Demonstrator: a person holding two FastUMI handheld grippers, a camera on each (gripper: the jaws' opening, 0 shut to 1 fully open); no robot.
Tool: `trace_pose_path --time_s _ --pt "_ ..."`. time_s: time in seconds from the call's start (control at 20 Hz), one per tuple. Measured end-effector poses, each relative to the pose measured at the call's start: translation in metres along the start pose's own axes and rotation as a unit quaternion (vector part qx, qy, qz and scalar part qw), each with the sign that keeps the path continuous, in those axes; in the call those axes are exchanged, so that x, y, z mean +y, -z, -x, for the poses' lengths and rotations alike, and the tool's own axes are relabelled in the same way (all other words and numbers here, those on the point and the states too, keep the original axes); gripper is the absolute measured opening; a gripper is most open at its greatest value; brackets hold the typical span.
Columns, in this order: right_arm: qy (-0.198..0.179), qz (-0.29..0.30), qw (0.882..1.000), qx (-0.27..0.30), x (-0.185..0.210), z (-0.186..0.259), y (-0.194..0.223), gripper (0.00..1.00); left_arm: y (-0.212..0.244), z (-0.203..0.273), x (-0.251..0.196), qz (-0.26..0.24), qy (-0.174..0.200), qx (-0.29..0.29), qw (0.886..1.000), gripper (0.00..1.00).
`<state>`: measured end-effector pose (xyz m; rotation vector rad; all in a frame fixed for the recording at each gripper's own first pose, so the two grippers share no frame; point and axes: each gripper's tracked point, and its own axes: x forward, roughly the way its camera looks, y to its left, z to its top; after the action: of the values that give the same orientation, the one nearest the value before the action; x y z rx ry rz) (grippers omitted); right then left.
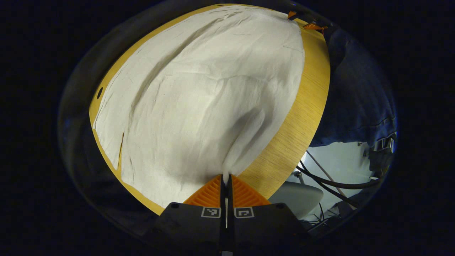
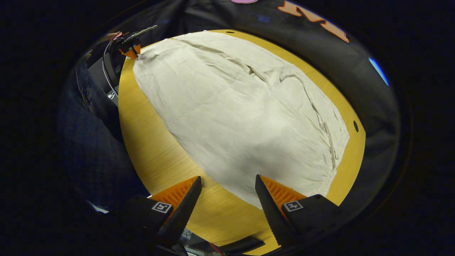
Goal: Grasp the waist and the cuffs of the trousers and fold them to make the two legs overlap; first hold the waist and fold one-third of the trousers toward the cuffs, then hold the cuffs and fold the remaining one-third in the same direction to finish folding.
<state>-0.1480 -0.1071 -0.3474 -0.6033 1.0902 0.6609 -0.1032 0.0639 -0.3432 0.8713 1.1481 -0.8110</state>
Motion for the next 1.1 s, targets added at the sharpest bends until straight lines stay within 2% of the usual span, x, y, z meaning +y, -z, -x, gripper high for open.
trace_pose_path --time_s 0.2,0.25,0.3,0.35,0.4,0.55,0.6,0.65,0.8,0.85,0.9,0.95,1.0,1.05,1.1 --pt "-0.034 -0.016 0.999 0.018 0.006 -0.003 0.001 0.93 0.0 0.0 0.0 -0.004 0.003 0.006 1.0 0.0" --pt "-0.035 -0.017 0.999 0.02 0.006 -0.005 0.0 0.89 -0.001 0.0 0.0 -0.003 0.005 0.006 1.0 0.0" --pt "-0.036 -0.012 0.999 0.023 0.006 -0.004 0.0 0.94 -0.001 0.0 0.0 -0.001 0.007 0.006 1.0 0.0" --pt "-0.036 -0.009 0.999 0.025 0.006 -0.004 -0.001 0.88 -0.001 0.0 0.001 0.001 0.009 0.006 1.0 0.0" --pt "-0.035 -0.011 0.999 0.028 0.006 -0.004 0.0 0.94 -0.001 0.0 0.0 0.003 0.011 0.005 1.0 0.0" --pt "-0.031 -0.024 0.998 0.04 0.004 -0.004 -0.002 0.9 -0.001 0.0 0.0 0.008 0.014 0.005 1.0 0.0" --pt "-0.029 -0.026 0.998 0.041 0.004 -0.005 -0.002 0.81 -0.002 0.0 0.0 0.006 0.015 0.004 1.0 0.0" --pt "-0.028 -0.026 0.998 0.04 0.002 -0.007 -0.004 0.79 -0.003 0.0 -0.001 0.006 0.015 0.003 1.0 0.0" --pt "-0.028 -0.02 0.999 0.032 -0.002 -0.008 -0.007 0.46 -0.004 0.0 0.0 0.006 0.012 -0.004 1.0 0.0" --pt "-0.024 -0.018 0.999 0.029 -0.005 -0.005 -0.01 0.48 -0.005 0.0 0.001 0.01 0.012 -0.007 1.0 0.0" --pt "-0.021 -0.018 0.999 0.028 -0.006 -0.006 -0.011 0.34 -0.005 0.0 0.001 0.014 0.011 -0.011 1.0 0.0" --pt "-0.015 -0.017 0.999 0.026 -0.008 -0.007 -0.013 0.29 -0.006 0.001 0.001 0.019 0.011 -0.015 1.0 0.0" --pt "-0.007 -0.016 1.0 0.024 -0.009 -0.009 -0.013 0.18 -0.006 0.0 0.001 0.022 0.01 -0.019 1.0 0.0" --pt "-0.004 -0.015 1.0 0.026 -0.009 -0.008 -0.012 0.12 -0.006 0.001 0.001 0.022 0.011 -0.022 0.999 0.0" --pt "-0.005 -0.014 1.0 0.024 -0.009 -0.006 -0.013 0.11 -0.006 0.001 0.002 0.02 0.011 -0.025 0.999 0.0"
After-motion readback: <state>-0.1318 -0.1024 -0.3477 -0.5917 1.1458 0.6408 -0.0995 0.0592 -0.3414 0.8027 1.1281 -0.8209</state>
